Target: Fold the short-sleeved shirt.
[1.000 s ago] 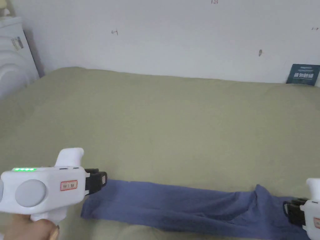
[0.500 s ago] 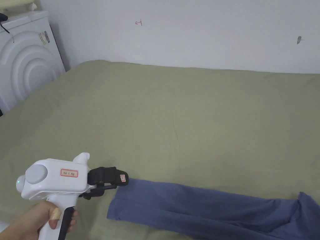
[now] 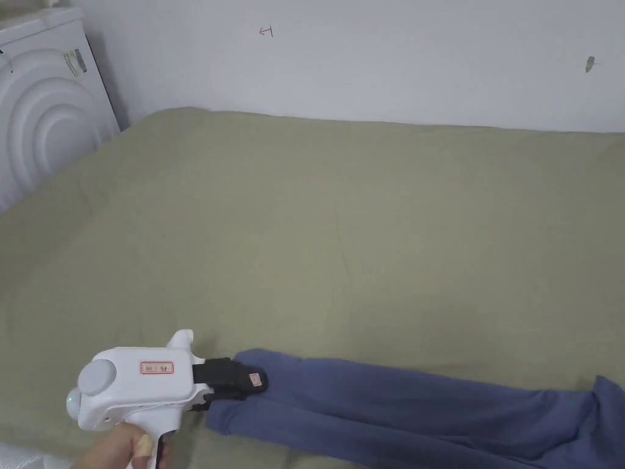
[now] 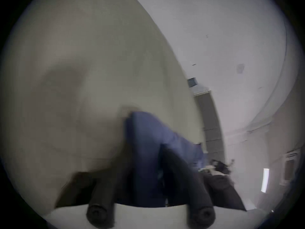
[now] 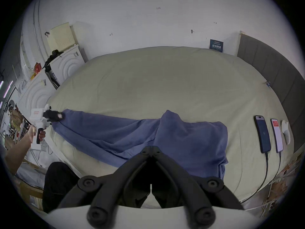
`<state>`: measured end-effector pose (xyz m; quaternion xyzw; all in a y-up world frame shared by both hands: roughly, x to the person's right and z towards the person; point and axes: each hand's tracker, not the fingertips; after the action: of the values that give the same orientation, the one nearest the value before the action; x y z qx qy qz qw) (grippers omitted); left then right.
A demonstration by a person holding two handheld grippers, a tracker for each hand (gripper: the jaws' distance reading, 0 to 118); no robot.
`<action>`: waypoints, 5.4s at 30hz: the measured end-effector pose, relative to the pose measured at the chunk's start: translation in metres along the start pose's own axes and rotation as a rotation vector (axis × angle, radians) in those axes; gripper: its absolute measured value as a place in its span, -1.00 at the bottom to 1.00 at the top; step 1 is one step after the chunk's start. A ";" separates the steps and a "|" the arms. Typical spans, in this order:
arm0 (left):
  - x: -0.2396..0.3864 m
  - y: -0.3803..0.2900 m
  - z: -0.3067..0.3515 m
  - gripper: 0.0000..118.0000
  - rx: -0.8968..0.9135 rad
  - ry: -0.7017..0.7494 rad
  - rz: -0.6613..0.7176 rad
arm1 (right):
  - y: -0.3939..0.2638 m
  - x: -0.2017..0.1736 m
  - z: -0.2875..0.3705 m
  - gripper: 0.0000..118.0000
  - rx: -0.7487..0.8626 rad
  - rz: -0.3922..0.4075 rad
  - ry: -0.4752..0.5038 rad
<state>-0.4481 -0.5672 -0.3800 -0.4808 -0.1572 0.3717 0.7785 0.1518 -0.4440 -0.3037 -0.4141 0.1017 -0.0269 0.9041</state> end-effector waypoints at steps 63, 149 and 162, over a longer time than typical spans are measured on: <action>0.189 -0.076 -0.069 -0.90 -0.034 -0.263 -0.184 | -0.024 0.059 0.008 -1.00 0.053 -0.071 0.009; 0.269 -0.181 -0.231 -0.88 -0.301 -0.256 -0.229 | -0.032 0.086 0.006 -1.00 0.036 -0.205 -0.009; 0.311 -0.173 -0.155 -0.89 -0.241 -0.389 -0.432 | -0.014 0.072 0.022 -1.00 0.126 -0.191 0.054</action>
<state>-0.0709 -0.4838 -0.3413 -0.4451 -0.4446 0.2611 0.7322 0.2276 -0.4464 -0.2910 -0.3632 0.0841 -0.1304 0.9187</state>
